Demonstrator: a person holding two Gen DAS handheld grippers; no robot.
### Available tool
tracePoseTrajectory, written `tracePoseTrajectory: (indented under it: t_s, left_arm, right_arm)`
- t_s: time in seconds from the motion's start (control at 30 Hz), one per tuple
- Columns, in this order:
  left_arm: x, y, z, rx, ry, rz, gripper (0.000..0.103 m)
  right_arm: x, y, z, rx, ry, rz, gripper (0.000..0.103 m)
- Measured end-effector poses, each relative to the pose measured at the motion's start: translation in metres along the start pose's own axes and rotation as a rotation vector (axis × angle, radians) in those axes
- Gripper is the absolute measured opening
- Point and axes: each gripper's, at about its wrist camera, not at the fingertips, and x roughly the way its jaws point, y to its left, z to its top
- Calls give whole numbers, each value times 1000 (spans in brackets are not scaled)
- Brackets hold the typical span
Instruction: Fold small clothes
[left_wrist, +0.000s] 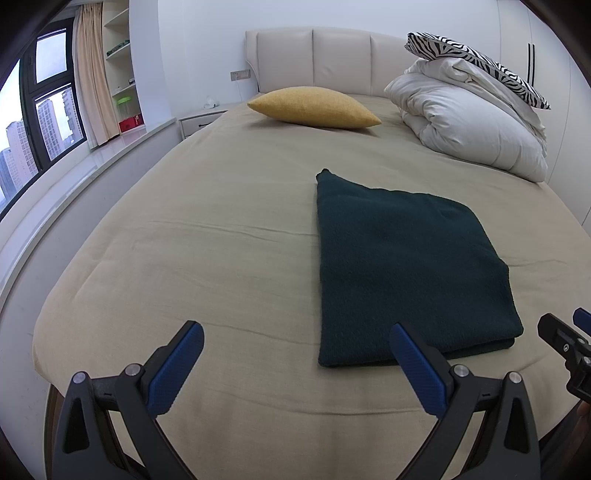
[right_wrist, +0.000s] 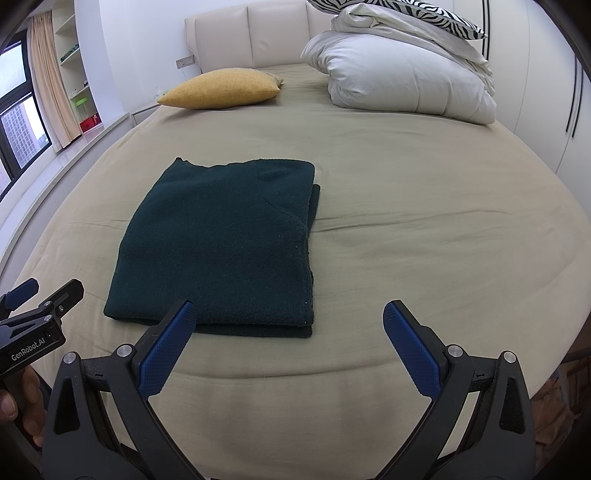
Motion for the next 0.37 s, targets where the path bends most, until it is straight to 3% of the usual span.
tracePoseTrajectory:
  t_s: [0.37]
  left_arm:
    - [0,-4,-8,14,-12,-6,103]
  right_arm:
    - [1,0,-2,7,5,8,103]
